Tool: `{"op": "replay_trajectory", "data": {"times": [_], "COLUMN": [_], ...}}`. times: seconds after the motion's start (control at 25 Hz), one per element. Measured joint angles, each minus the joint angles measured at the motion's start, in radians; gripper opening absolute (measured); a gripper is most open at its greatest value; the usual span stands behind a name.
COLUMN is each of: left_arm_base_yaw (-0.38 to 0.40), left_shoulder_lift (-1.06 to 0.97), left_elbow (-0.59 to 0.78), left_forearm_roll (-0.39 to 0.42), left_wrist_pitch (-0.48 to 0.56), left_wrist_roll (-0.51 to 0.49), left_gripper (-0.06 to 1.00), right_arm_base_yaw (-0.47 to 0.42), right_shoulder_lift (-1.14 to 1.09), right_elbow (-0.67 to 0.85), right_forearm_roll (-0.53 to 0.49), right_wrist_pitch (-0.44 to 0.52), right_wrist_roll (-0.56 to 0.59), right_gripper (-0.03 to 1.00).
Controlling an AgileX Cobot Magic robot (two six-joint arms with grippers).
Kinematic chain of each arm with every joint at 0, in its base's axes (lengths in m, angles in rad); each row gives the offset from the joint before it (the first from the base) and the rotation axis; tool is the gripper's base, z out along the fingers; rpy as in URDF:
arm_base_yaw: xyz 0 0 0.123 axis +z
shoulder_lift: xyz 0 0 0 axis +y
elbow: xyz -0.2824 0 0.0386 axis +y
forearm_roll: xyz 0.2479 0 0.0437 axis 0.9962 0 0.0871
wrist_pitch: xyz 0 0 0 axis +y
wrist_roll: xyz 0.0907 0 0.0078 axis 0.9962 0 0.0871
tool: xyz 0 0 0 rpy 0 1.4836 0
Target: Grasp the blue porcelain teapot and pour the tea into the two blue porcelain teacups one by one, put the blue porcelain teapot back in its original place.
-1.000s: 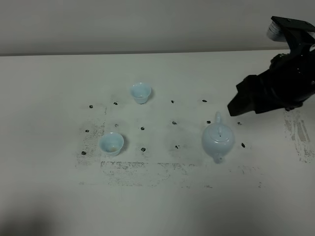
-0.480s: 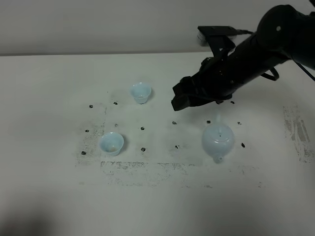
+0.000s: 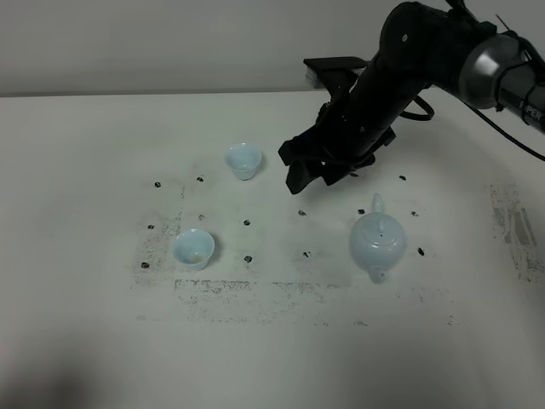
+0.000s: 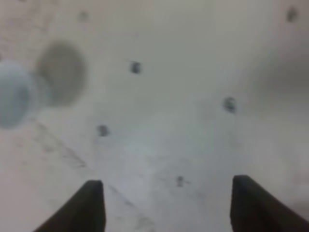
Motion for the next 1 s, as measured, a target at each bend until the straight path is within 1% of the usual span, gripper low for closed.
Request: {"op": "replay_trajectory", "data": {"times": [0.04, 0.12, 0.52, 1.0], "left_arm_base_yaw": [0.0, 0.0, 0.0, 0.0], "left_shoulder_lift": [0.0, 0.0, 0.0, 0.0], "left_elbow": [0.0, 0.0, 0.0, 0.0], "left_forearm_roll": [0.0, 0.0, 0.0, 0.0], "left_wrist_pitch": [0.0, 0.0, 0.0, 0.0], "left_wrist_roll": [0.0, 0.002, 0.002, 0.002], "left_gripper": [0.68, 0.68, 0.68, 0.68], "right_arm_base_yaw": [-0.001, -0.005, -0.033, -0.111], "right_shoulder_lift": [0.01, 0.02, 0.074, 0.073], "right_elbow": [-0.001, -0.001, -0.003, -0.003], "right_forearm_roll": [-0.026, -0.046, -0.066, -0.076], "right_wrist_pitch": [0.0, -0.001, 0.007, 0.086], "right_wrist_roll": [0.012, 0.024, 0.029, 0.036], "right_gripper": [0.54, 0.53, 0.53, 0.53]}}
